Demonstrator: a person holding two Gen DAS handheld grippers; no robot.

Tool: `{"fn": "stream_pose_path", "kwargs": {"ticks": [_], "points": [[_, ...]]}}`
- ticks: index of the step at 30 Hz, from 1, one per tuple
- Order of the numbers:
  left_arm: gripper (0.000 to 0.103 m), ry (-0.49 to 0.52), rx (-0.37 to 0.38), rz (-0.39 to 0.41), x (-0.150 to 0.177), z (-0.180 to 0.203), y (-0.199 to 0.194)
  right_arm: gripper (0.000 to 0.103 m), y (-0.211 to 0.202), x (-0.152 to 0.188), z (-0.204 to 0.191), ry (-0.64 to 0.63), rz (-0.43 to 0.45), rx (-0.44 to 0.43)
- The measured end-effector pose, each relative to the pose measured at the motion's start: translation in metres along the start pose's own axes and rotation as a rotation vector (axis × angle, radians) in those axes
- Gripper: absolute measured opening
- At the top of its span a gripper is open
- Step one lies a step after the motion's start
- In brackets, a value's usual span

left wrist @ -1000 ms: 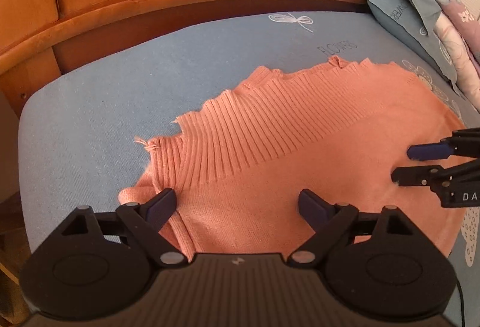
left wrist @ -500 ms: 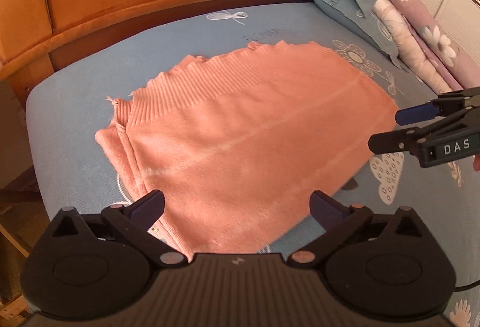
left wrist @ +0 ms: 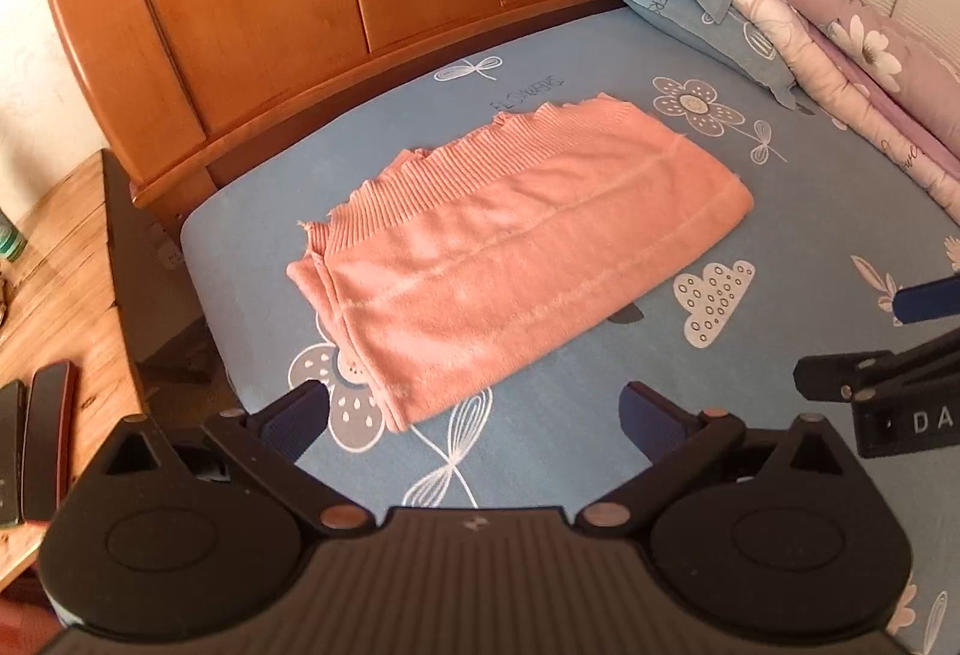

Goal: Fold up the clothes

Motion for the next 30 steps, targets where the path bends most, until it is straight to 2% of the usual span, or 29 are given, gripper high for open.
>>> {"fn": "stream_pose_path", "kwargs": {"ticks": [3, 7, 13, 16, 21, 25, 30], "points": [[0.102, -0.091, 0.022, -0.049, 0.004, 0.005, -0.019, 0.096, -0.027, 0.014, 0.006, -0.022, -0.014, 0.025], [0.102, -0.206, 0.048, -0.113, 0.008, 0.016, -0.041, 0.102, -0.058, 0.029, 0.019, 0.028, -0.052, 0.047], [0.102, -0.224, -0.002, -0.143, 0.001, 0.035, -0.072, 0.103, -0.095, 0.031, 0.028, 0.061, -0.062, 0.039], [0.102, -0.171, 0.024, -0.129, -0.009, 0.047, -0.088, 0.103, -0.112, 0.032, 0.036, 0.110, -0.050, 0.049], [0.102, -0.021, 0.098, -0.088, -0.026, 0.075, -0.113, 0.103, -0.143, 0.051, 0.061, 0.281, -0.051, 0.052], [0.102, 0.081, 0.153, -0.079, -0.032, 0.104, -0.123, 0.103, -0.155, 0.078, 0.083, 0.410, -0.065, 0.071], [0.102, 0.204, 0.222, -0.092, -0.026, 0.147, -0.134, 0.103, -0.172, 0.112, 0.103, 0.500, -0.079, 0.122]]}}
Point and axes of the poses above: each gripper's, at about its wrist camera, not at the fingertips, and y roughly the way its jaws point, z to its right, x to its underside, the point moved 2 cm from there along y, roughly the way its jaws point, and after that the axes turned 10 degrees about z, right-handed, at the moved point
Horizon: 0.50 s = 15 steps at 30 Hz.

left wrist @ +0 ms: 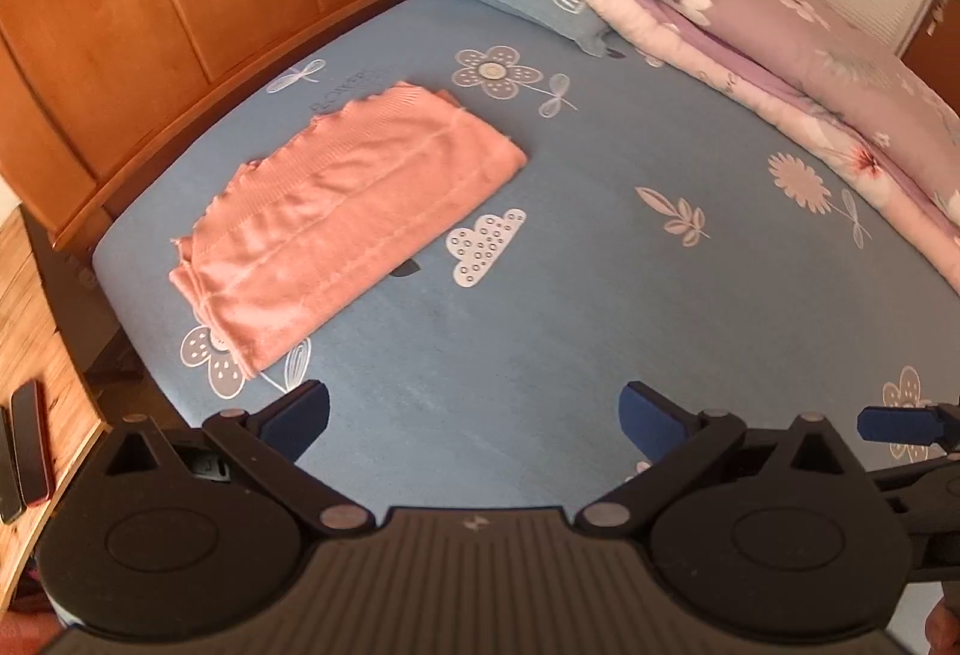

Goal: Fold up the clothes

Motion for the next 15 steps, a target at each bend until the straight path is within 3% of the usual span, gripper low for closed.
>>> {"fn": "stream_pose_path", "kwargs": {"ticks": [8, 15], "points": [[0.102, 0.169, 0.113, -0.037, 0.002, 0.081, 0.004, 0.103, -0.017, 0.046, 0.072, 0.198, -0.021, 0.105], [0.102, 0.274, 0.209, -0.107, 0.023, 0.144, 0.004, 0.103, -0.033, 0.089, 0.128, 0.337, -0.045, 0.202]]}}
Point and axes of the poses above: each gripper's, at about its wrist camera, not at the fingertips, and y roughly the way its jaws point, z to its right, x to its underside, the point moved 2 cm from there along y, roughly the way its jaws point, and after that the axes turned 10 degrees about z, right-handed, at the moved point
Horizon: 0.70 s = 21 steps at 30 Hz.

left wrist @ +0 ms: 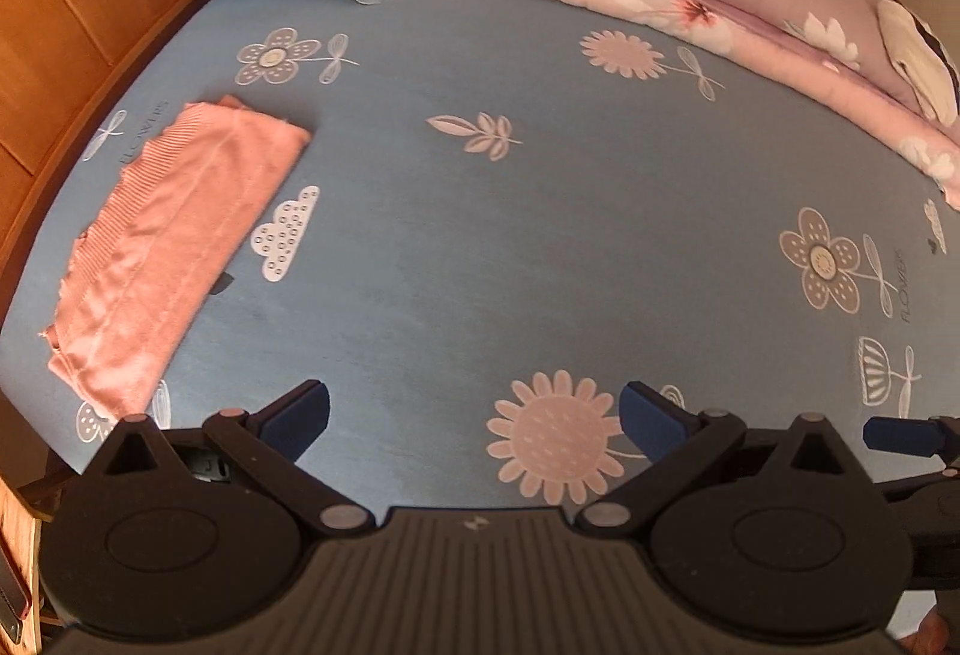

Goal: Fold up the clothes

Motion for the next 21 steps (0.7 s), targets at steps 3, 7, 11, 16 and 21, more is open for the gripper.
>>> {"fn": "stream_pose_path", "kwargs": {"ticks": [3, 7, 11, 16, 21], "points": [[0.102, 0.029, 0.021, -0.021, 0.004, 0.019, 0.004, 0.103, -0.003, 0.008, 0.021, 0.042, -0.003, 0.021], [0.102, 0.059, 0.041, -0.038, 0.010, 0.042, 0.005, 0.103, -0.008, 0.017, 0.040, 0.080, -0.007, 0.037], [0.102, 0.077, 0.055, -0.049, 0.017, 0.063, 0.001, 0.103, -0.013, 0.027, 0.059, 0.097, -0.010, 0.041], [0.102, 0.091, 0.062, -0.058, 0.023, 0.090, 0.002, 0.103, -0.020, 0.038, 0.083, 0.110, -0.006, 0.045], [0.102, 0.091, 0.060, -0.049, 0.028, 0.109, -0.006, 0.103, -0.030, 0.044, 0.104, 0.124, 0.009, 0.053]]}}
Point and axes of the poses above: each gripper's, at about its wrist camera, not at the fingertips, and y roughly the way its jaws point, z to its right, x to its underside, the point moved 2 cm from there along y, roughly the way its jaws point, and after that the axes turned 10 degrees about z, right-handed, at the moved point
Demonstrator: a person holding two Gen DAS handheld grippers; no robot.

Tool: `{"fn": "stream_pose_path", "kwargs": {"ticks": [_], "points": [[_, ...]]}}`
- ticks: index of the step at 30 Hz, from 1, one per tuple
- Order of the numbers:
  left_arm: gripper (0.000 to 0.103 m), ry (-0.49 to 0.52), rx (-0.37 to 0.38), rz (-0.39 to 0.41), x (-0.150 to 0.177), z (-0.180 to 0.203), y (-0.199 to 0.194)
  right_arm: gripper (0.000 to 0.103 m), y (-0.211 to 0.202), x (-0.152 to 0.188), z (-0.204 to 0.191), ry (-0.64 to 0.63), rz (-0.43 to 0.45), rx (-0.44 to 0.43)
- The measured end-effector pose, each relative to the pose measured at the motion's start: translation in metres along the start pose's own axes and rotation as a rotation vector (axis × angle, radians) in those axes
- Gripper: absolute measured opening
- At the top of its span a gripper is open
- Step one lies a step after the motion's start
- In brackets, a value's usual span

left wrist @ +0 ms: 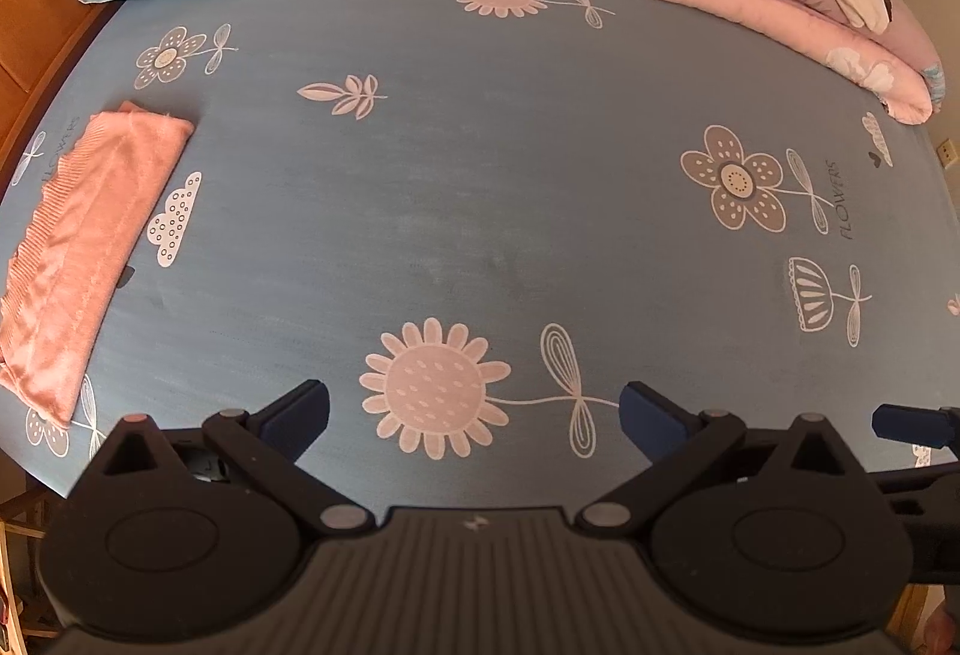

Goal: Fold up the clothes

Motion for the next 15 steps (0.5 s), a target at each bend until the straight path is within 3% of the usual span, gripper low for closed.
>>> {"fn": "stream_pose_path", "kwargs": {"ticks": [15], "points": [[0.102, 0.046, 0.027, 0.038, 0.002, 0.018, -0.007, 0.103, -0.003, 0.001, 0.021, 0.006, -0.003, 0.004]]}}
Point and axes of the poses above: each gripper's, at about its wrist camera, not at the fingertips, and y roughly the way its jaws point, z to its right, x to its underside, the point moved 2 cm from there along y, roughly the way its jaws point, and after that the axes turned 10 degrees about z, right-handed, at the moved point
